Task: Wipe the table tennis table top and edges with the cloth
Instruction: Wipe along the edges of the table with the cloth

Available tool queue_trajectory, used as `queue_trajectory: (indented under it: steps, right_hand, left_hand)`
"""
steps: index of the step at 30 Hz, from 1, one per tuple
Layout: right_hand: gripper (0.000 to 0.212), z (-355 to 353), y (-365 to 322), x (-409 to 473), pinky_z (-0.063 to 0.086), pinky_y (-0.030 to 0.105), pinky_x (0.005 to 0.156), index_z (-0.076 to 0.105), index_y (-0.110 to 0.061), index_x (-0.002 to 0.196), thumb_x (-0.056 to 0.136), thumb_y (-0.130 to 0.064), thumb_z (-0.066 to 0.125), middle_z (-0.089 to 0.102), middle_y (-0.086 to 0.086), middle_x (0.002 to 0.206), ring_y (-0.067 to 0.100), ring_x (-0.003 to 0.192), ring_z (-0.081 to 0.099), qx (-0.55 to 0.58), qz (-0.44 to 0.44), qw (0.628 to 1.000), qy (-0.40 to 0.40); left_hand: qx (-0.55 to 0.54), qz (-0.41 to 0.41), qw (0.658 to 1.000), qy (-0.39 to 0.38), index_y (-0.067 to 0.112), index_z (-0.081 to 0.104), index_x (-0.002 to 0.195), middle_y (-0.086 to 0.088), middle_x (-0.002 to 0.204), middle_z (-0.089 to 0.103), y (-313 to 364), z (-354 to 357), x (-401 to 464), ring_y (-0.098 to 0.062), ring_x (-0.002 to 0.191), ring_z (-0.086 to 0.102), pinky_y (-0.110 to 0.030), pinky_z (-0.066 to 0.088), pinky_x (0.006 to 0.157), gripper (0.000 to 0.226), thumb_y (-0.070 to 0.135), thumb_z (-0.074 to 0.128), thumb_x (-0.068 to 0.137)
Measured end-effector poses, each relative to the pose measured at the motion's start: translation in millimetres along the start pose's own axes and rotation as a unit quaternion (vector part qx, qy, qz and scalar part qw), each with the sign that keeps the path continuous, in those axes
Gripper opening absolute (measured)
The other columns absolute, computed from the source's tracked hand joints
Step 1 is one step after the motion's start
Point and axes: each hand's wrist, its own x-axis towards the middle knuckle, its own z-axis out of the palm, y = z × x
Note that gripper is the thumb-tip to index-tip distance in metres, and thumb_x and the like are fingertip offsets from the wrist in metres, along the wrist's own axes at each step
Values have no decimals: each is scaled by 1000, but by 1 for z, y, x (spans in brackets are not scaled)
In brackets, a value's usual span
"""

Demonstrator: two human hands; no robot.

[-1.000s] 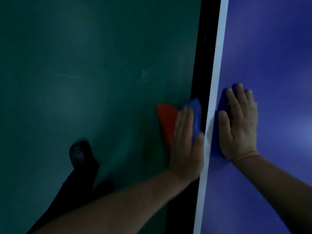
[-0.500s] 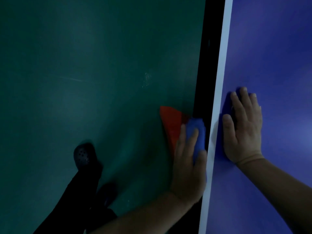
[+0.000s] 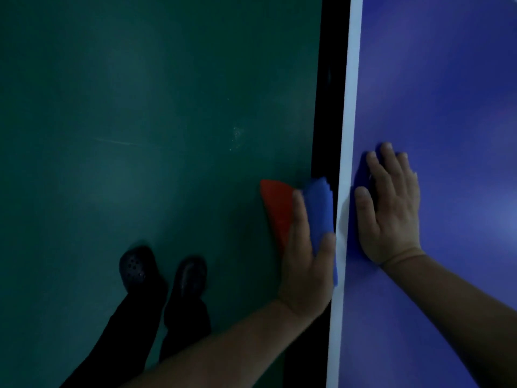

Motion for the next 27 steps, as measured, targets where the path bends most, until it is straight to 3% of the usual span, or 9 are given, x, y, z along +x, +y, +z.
queue_trajectory:
  steps: [6, 9, 11, 13, 15, 18, 21, 23, 27]
  right_hand:
    - [58, -1, -1, 1, 13, 57, 122, 31, -23, 156, 102, -43, 33, 20, -3, 166, 29, 155, 12, 0, 0, 1000, -7]
    - [58, -2, -2, 1, 16, 54, 122, 37, -22, 154, 101, -44, 36, 26, -1, 164, 31, 153, 18, -1, -1, 1000, -9]
    - [54, -7, -5, 13, 22, 45, 116, 51, -16, 144, 99, -43, 40, 42, 8, 154, 37, 143, 35, -2, -3, 1000, 8]
    - [47, -13, -9, 41, 27, 36, 107, 61, -8, 127, 98, -41, 43, 53, 13, 135, 37, 124, 49, 6, -14, 1000, 24]
    - [43, -19, -12, 78, 28, 33, 105, 63, -7, 122, 102, -38, 40, 56, 14, 130, 35, 119, 51, 14, -51, 998, 18]
    - [47, -29, -5, 151, 27, 38, 113, 59, -7, 132, 105, -36, 34, 50, 17, 143, 33, 132, 44, 20, -93, 995, 22]
    - [62, -26, 4, 218, 20, 44, 122, 47, -9, 147, 102, -46, 25, 36, 17, 158, 36, 145, 32, 7, -68, 998, -11]
    - [66, -17, 5, 236, 12, 49, 125, 32, -18, 157, 101, -50, 18, 22, 8, 166, 31, 153, 17, -15, -36, 999, -36]
    - [60, -10, 5, 234, 5, 47, 124, 21, -26, 160, 104, -48, 19, 12, -2, 169, 24, 155, 6, -36, -25, 998, -35]
  left_hand:
    - [107, 20, 994, -31, 25, -4, 154, 21, 160, -10, 14, -1, 41, 12, 145, -19, -20, -8, 122, 60, 37, 25, 103]
    - [115, 14, 993, -22, 18, 3, 160, 9, 167, -4, 38, -1, 101, 0, 152, -10, -24, -4, 124, 67, 38, 26, 100]
    - [96, 7, 995, -17, 19, 5, 161, 5, 169, 0, 56, 0, 130, -5, 154, -2, -29, 1, 126, 69, 39, 27, 99]
    - [92, 10, 996, -10, 21, 5, 161, 7, 169, 3, 64, 1, 143, -4, 154, 1, -31, 4, 126, 69, 40, 30, 99]
    - [88, 10, 996, -14, 28, 3, 158, 11, 168, 3, 65, 0, 138, 1, 152, 3, -27, 4, 126, 65, 37, 34, 102]
    - [70, 15, 997, -36, 46, 1, 147, 23, 164, -3, 60, -3, 111, 12, 148, 0, -17, 2, 123, 54, 32, 36, 107]
    - [62, 8, 996, -62, 53, -4, 145, 34, 160, -7, 58, -3, 93, 15, 147, -4, -13, 0, 121, 55, 43, 32, 104]
    - [70, 16, 996, -58, 49, -4, 149, 33, 161, -6, 64, -1, 107, 14, 147, -4, -14, 0, 121, 58, 44, 31, 103]
    - [105, 45, 993, -1, 21, 7, 161, 7, 169, 5, 81, 1, 200, 1, 153, 5, -20, 4, 123, 66, 40, 30, 102]
